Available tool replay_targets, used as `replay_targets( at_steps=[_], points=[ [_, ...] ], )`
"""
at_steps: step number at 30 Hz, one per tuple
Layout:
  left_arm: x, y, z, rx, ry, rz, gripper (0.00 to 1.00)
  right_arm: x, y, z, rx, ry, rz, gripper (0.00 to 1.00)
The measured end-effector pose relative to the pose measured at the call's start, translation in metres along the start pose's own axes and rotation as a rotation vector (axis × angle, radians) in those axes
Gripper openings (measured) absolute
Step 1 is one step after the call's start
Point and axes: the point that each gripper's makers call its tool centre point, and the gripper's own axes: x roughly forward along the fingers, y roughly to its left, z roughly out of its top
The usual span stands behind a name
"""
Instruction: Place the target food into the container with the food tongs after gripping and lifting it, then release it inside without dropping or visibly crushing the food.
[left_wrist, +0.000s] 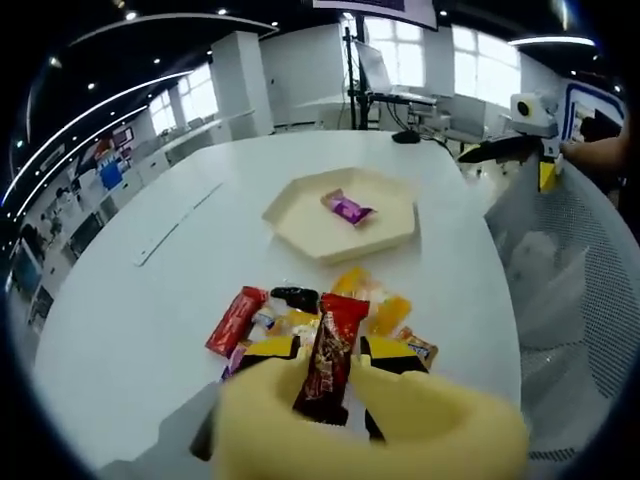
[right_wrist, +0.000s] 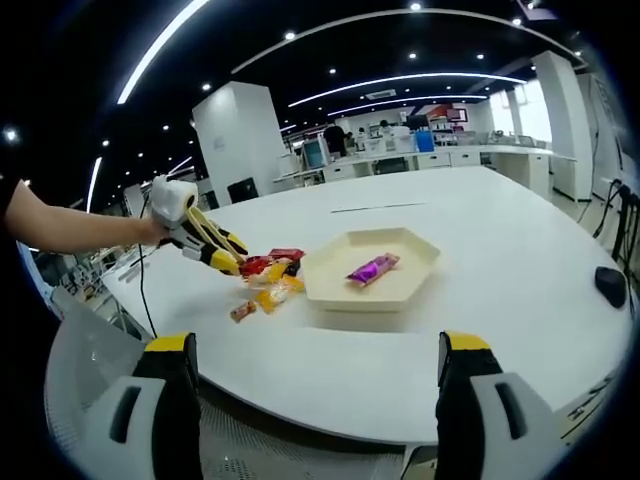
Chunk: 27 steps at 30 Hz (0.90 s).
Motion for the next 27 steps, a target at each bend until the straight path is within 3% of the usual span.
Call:
replay_targets(
  at_steps=[20, 27],
  points=[
    [-0.016, 0.007, 0.029, 0.024, -0.003, 0.03, 0.2, 0.0, 0.001, -0.001, -0.009, 0.005, 0.004, 0.99],
    [-0.018, 0.008, 0.045, 0.009, -0.03, 0.035, 0.2, 0.0, 0.0, -0.002, -0.008, 0.018, 0.0, 0.99]
  ],
)
